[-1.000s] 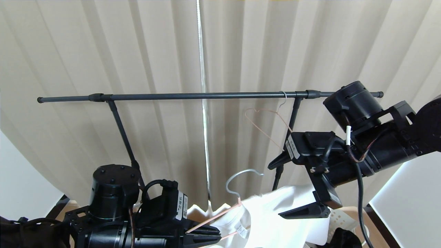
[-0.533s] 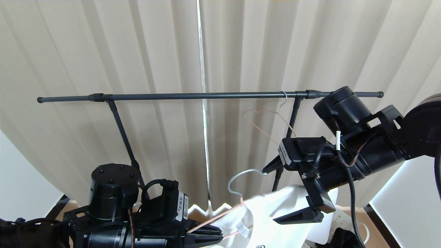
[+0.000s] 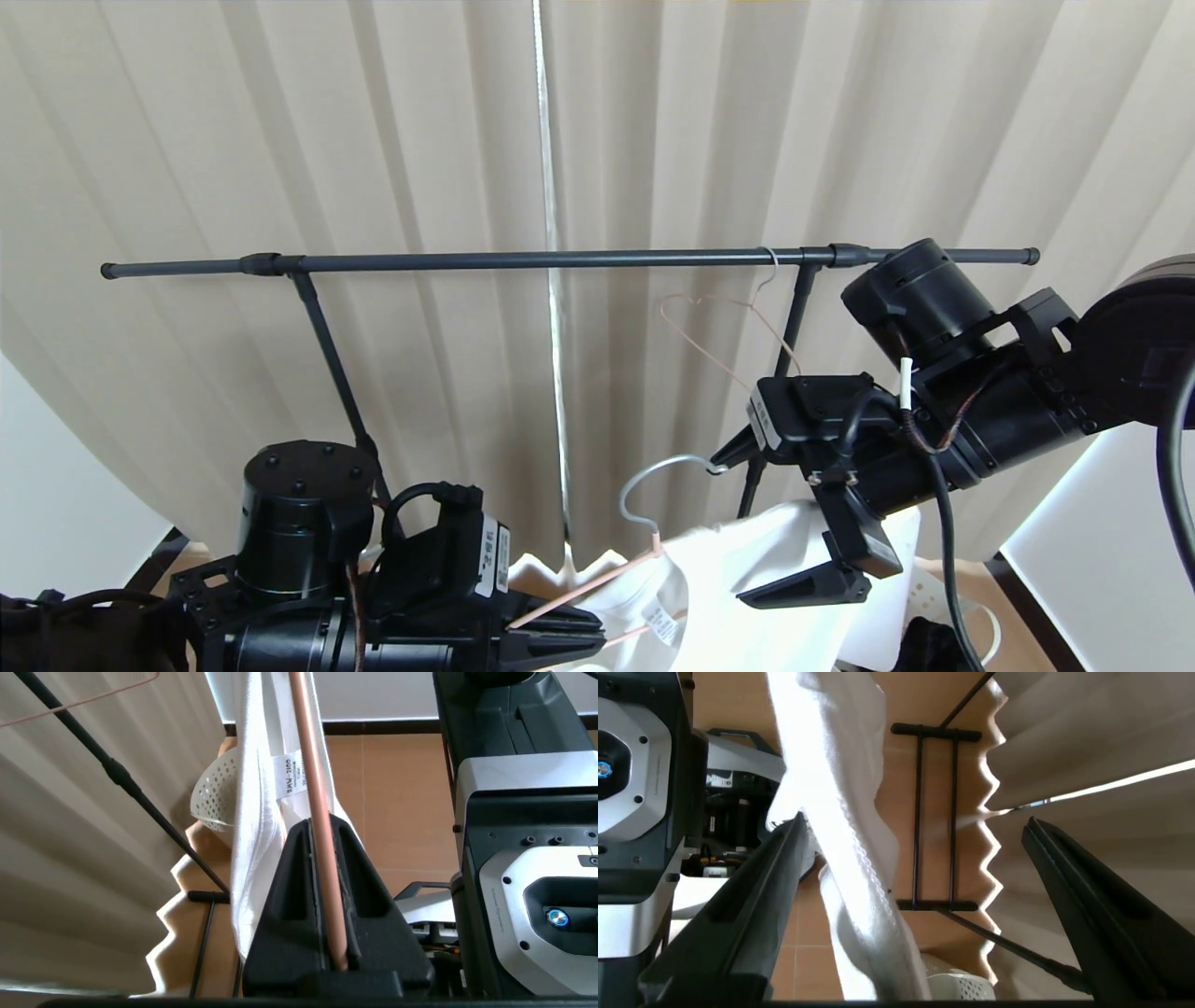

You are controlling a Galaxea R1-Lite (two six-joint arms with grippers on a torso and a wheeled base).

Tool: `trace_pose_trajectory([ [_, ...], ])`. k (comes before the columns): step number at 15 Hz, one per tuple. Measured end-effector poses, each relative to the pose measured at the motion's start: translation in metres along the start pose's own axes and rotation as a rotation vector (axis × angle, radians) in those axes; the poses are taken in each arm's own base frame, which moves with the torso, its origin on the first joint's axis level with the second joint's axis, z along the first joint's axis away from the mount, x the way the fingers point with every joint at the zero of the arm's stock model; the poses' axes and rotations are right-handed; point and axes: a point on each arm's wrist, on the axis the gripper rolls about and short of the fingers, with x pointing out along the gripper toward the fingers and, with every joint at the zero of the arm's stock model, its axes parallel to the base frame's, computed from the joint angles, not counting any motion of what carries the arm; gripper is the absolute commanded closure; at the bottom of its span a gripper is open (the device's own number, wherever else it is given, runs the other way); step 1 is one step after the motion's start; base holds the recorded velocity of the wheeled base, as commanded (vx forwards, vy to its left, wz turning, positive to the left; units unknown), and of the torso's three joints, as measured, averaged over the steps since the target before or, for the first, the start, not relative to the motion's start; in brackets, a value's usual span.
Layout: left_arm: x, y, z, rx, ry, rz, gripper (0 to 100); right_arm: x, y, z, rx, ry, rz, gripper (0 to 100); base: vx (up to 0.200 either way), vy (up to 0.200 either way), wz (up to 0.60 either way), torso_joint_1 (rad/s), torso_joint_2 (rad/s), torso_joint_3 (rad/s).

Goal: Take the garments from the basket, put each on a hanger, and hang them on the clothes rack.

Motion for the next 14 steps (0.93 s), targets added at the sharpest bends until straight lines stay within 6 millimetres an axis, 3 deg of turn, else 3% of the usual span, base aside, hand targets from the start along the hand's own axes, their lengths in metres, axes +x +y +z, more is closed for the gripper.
trace_pose_trajectory([
  [2,0.0,0.0001,0.0001,0.001,0.0,0.001,100,-0.0003,-0.0003,0.0002,0.0,0.0,-0.002,0,0.0,0.0,0.0,0.0,0.0,0.0],
  [3,0.0001,0.0002,0.0002,0.001,0.0,0.002,100,-0.0001,-0.0002,0.0,0.0,0.0,-0.002,100,0.0,0.0,0.0,0.0,0.0,0.0],
  [14,-0.0017,-0.001,0.0021,0.001,-0.009,-0.003,100,-0.0028,0.0045,-0.0014,0.0,0.003,0.001,100,0.0,0.0,0.0,0.0,0.0,0.0],
])
